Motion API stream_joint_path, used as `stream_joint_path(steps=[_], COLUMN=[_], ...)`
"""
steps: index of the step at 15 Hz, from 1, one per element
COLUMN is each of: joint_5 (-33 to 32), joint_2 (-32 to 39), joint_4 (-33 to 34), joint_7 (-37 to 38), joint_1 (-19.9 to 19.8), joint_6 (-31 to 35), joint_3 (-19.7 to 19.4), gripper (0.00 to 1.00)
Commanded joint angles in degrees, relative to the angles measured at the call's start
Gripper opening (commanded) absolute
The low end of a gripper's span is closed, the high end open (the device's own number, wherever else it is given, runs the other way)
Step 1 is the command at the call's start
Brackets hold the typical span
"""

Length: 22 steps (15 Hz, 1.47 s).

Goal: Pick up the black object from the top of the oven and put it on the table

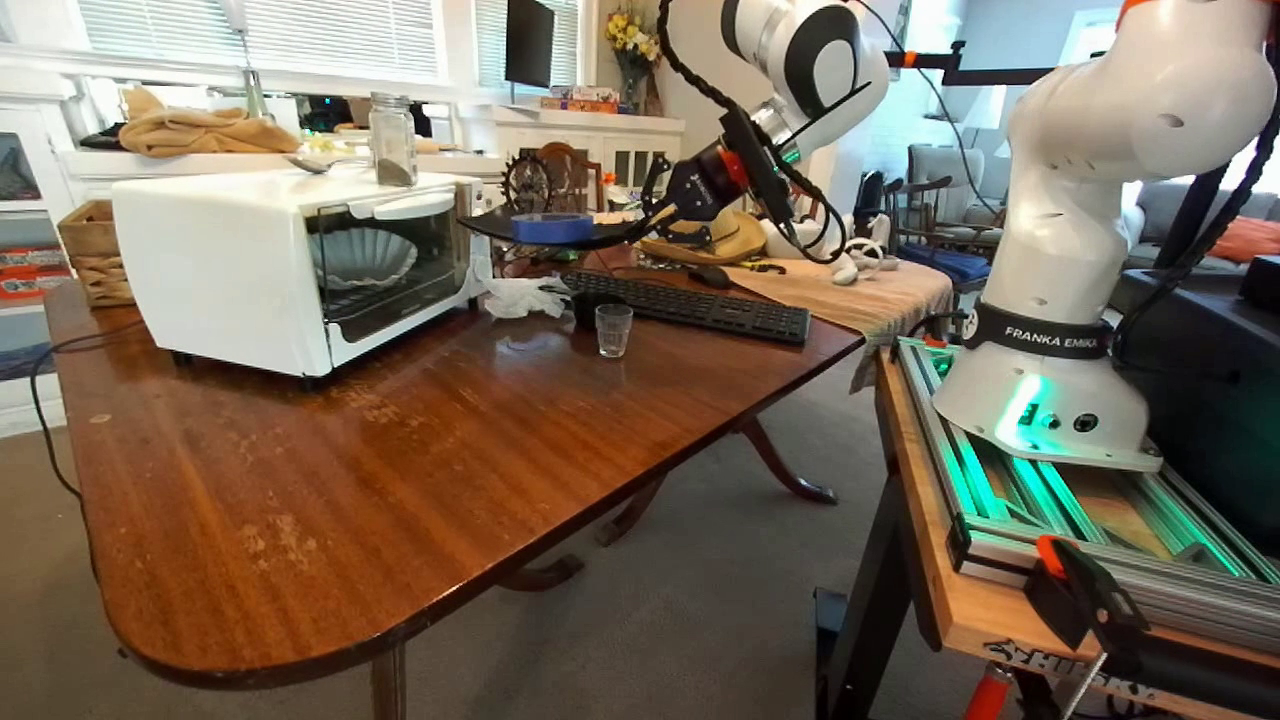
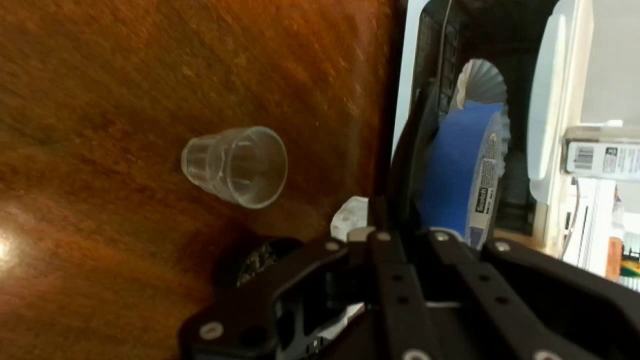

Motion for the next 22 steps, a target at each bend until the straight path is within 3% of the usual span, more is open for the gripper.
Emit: stream_joint_path(steps=[1,7,12,19,20,22], joint_5=[1.99,-5.30,-22.03,-47.53,-50.31,-54.79], joint_2=[0.33,2.79,7.34,9.76,9.73,9.30], joint_4=[-0.01,0.00,-0.02,0.05,0.05,0.08], joint_7=[-1.45,-0.22,0.49,-4.03,-4.66,-5.68], joint_1=[4.46,10.04,10.96,5.29,-2.53,-6.31], joint_6=[1.08,-0.12,-3.58,-10.25,-11.65,-13.70], joint_3=[-0.30,-2.20,-5.78,-12.33,-6.16,-5.22], gripper=[0.02,0.02,0.02,0.02,0.02,0.02])
